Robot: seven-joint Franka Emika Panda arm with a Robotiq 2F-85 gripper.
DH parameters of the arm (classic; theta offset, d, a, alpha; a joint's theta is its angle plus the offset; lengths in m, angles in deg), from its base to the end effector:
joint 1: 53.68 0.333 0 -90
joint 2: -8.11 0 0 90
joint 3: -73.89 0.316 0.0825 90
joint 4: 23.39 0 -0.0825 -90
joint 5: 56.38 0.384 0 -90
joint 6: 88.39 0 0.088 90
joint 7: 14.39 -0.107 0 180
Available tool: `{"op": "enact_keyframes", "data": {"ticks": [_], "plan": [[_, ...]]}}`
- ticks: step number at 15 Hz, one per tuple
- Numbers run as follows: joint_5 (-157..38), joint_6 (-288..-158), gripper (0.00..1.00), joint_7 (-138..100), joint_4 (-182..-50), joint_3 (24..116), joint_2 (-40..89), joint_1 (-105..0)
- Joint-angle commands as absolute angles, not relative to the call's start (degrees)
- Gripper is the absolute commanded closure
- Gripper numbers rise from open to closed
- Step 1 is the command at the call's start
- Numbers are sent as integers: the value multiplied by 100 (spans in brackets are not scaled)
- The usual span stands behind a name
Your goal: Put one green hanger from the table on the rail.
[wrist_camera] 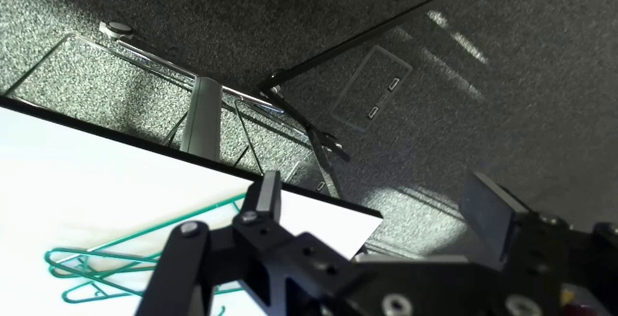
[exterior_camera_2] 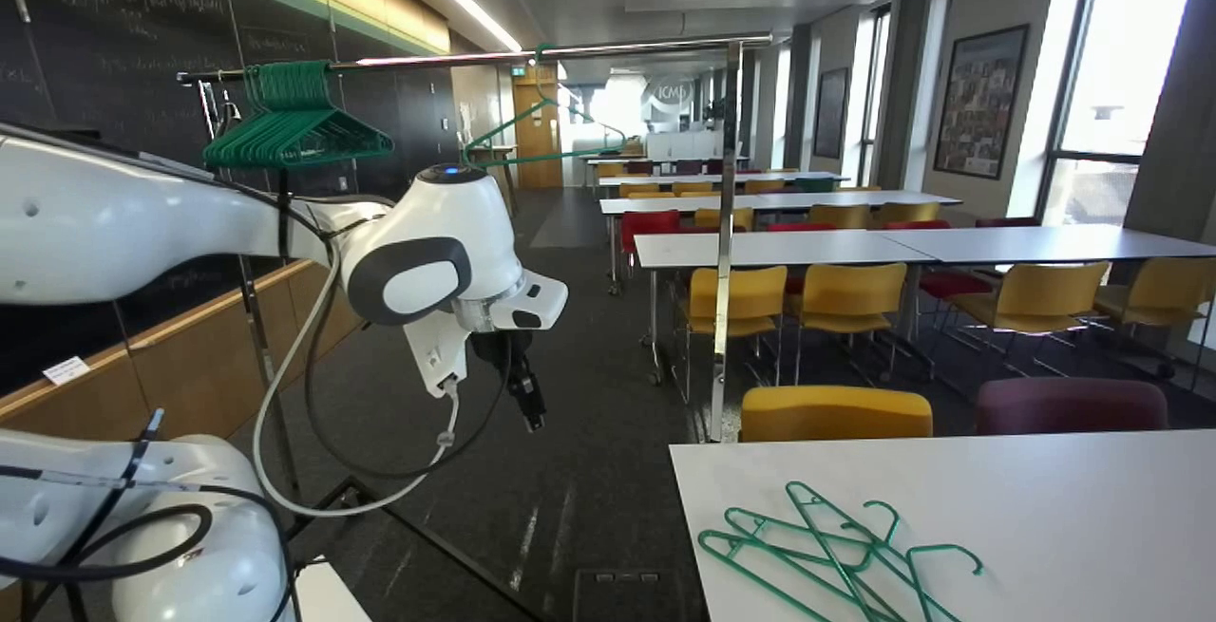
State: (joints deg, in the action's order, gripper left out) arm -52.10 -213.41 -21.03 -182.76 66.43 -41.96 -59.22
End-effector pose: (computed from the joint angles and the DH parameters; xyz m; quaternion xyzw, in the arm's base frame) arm 0.3076 -0.0672 0.4693 -0.9730 0.1693 -0.1362 0.0781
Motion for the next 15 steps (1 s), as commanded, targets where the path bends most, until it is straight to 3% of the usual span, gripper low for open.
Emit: {"op": "enact_keyframes", "data": {"ticks": [1, 9, 15], "plan": [[-4971, -22042, 0, -2646, -17985, 6679, -3298, -6325], [-4679, -23383, 0, -4173, -17305, 6763, -1632, -7001], [-4640, -23495, 0, -5636, -16426, 6693, -609, -7285]]}}
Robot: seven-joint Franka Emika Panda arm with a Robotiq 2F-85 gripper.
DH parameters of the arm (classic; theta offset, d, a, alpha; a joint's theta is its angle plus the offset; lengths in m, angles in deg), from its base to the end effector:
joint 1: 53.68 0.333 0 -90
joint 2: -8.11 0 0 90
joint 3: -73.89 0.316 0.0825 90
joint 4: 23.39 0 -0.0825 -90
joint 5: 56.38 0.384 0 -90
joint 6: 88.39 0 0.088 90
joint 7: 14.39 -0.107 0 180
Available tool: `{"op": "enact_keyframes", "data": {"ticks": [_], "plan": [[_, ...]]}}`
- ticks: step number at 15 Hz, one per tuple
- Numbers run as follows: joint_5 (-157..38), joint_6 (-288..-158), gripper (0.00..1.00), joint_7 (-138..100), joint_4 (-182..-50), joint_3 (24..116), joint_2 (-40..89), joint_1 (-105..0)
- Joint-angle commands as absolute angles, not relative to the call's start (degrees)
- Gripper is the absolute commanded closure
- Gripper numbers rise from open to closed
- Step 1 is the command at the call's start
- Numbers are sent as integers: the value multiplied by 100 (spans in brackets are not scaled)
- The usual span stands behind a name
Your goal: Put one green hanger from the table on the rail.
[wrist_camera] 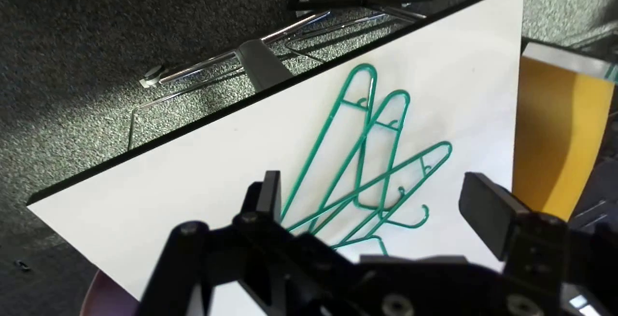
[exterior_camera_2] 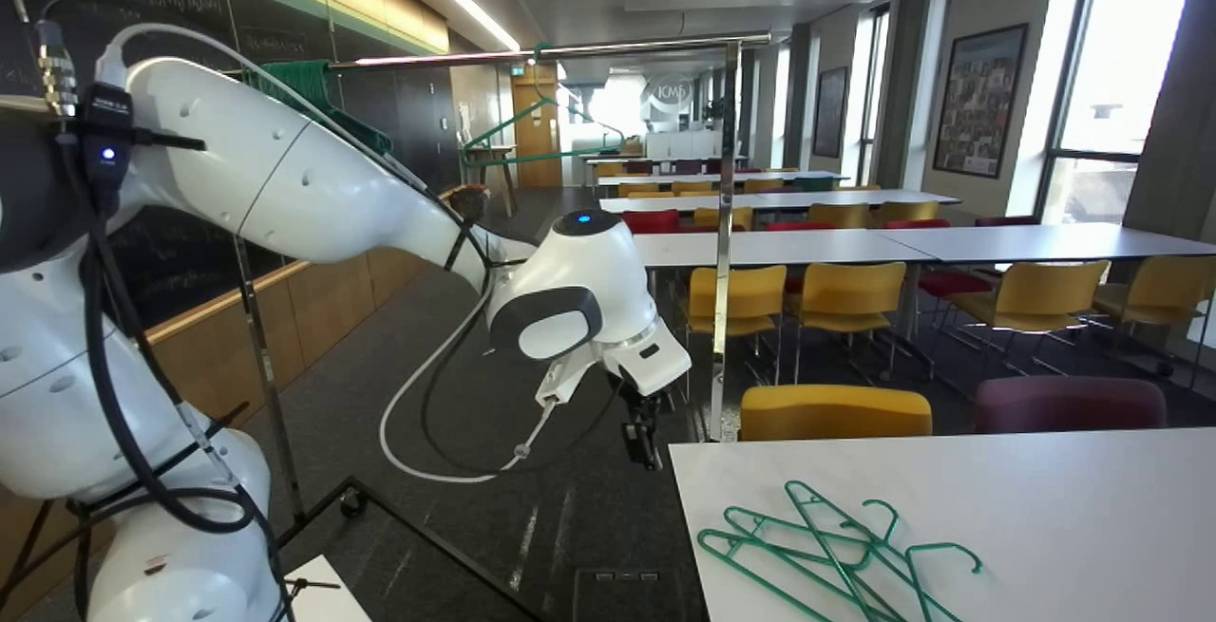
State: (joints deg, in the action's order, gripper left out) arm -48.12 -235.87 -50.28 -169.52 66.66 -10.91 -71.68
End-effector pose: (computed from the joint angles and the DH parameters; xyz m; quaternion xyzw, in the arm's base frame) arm 0.4066 -0.1949 0.4216 -0.8176 0.5445 -0.1666 0.0853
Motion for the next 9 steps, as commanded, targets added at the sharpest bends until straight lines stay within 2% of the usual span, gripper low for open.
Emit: {"op": "enact_keyframes", "data": {"ticks": [1, 9], "plan": [[-4802, -23583, 0, -5265, -16805, 6635, -925, -7182], [-4769, -23585, 0, -5590, -16525, 6587, -584, -7155]]}}
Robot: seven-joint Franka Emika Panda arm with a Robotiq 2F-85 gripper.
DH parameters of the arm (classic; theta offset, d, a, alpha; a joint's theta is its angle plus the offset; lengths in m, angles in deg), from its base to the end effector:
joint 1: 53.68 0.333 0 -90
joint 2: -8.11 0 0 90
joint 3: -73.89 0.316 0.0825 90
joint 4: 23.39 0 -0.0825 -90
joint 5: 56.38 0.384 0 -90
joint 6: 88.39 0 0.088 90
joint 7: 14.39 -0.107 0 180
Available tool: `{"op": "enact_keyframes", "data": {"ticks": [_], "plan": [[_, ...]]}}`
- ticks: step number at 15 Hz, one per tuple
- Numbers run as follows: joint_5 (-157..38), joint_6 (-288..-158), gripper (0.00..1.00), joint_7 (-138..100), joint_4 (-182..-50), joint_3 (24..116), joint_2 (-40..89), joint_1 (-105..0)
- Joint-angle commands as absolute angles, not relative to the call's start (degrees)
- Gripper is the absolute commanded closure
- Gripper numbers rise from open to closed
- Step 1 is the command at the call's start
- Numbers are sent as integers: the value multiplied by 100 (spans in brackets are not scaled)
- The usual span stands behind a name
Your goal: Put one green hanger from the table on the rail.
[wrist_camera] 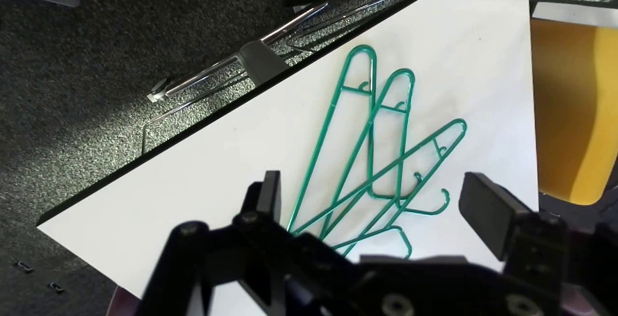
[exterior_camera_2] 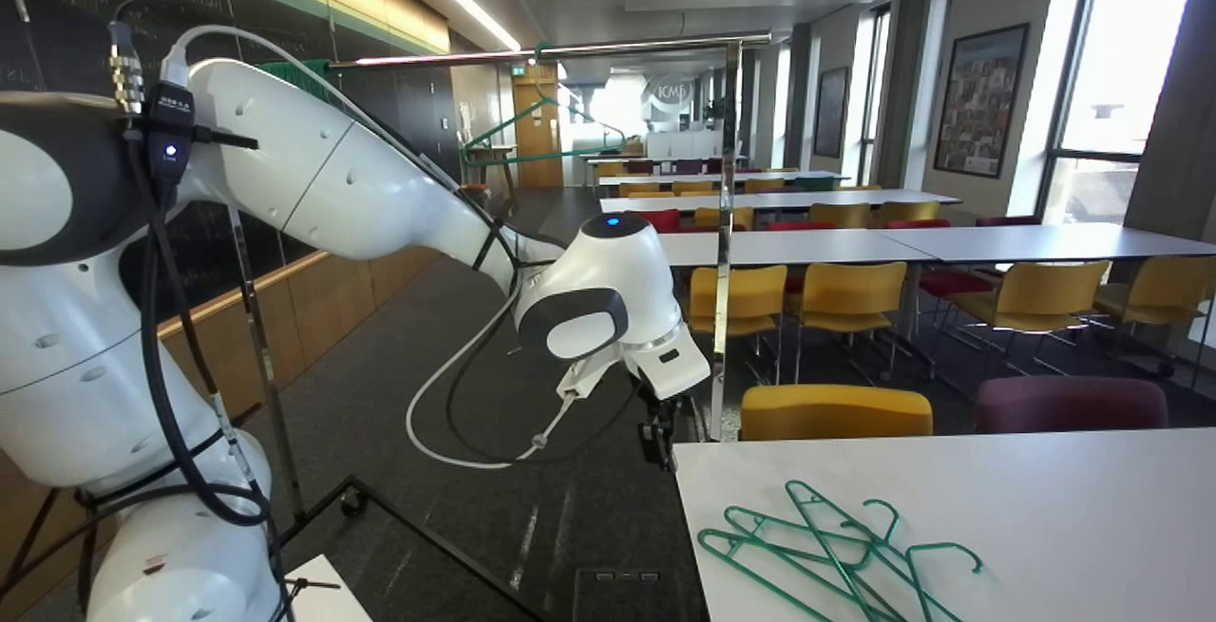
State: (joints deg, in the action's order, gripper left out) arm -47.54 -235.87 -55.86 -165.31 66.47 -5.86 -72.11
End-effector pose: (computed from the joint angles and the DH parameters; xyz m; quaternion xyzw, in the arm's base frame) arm 0.4270 -0.2106 0.4158 -0.7853 0.5924 -0.1564 0.0895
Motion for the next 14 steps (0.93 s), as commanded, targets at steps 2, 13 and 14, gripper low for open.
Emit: {"op": "enact_keyframes", "data": {"ticks": [2, 13, 14], "plan": [[-4768, -23585, 0, -5590, -16524, 6587, -584, -7155], [-5678, -24797, 0, -9547, -15559, 6626, 831, -7365], [-5927, -24722, 0, -10014, -15381, 6688, 1014, -7494]]}}
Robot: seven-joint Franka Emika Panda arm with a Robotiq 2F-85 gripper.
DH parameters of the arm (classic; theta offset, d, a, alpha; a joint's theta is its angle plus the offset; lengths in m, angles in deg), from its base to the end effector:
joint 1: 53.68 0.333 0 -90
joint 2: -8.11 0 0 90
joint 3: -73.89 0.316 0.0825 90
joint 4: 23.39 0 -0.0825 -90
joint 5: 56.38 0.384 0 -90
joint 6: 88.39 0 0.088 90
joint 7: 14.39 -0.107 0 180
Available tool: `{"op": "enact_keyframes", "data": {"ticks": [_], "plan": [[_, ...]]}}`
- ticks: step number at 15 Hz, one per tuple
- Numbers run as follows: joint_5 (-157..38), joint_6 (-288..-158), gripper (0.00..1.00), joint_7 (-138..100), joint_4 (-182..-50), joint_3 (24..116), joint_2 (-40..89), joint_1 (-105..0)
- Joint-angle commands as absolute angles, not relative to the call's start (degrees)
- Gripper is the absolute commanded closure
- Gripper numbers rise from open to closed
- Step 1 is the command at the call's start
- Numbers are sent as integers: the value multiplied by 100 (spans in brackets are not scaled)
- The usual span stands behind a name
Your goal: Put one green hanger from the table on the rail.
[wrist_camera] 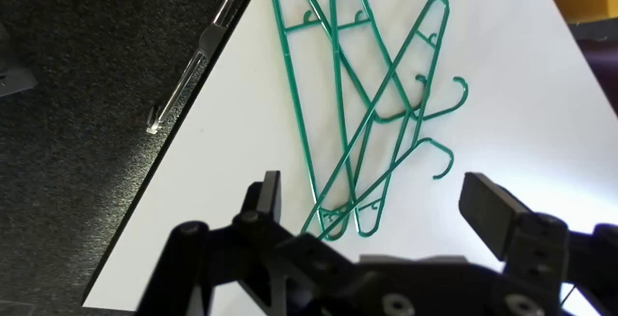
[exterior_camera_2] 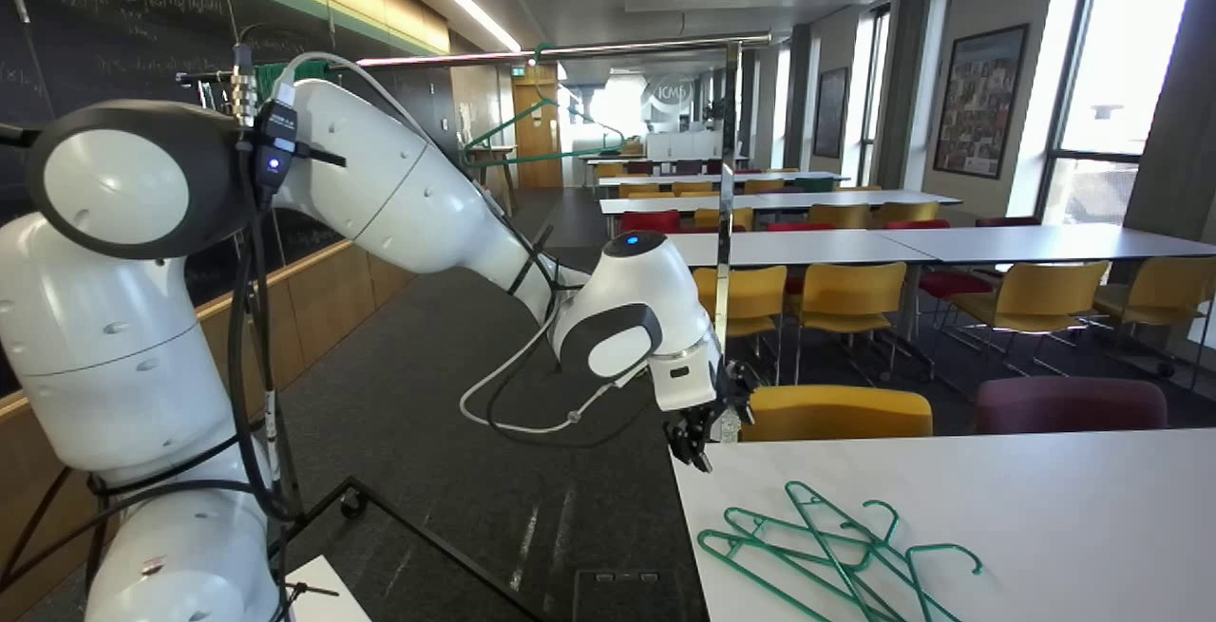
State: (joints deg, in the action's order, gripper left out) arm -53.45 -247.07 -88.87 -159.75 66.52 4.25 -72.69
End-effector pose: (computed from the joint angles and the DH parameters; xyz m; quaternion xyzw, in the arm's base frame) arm 0.4701 -0.2361 0.3977 -0.6034 0.7645 -0.1988 0.1092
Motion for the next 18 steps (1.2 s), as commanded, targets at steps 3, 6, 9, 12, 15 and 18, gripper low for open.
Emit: {"op": "enact_keyframes", "data": {"ticks": [3, 6, 9, 12, 15, 18], "plan": [[-6710, -24429, 0, -11403, -14800, 6451, 1548, -7410], [-6383, -23972, 0, -11737, -14213, 6002, 2036, -6900], [-5875, -23563, 0, -11595, -13609, 5961, 2487, -6780], [-5428, -23165, 0, -11533, -13020, 5966, 2919, -6746], [-5102, -22818, 0, -11448, -12383, 5955, 3452, -6830], [-5121, -22865, 0, -11493, -12557, 5853, 3430, -6726]]}}
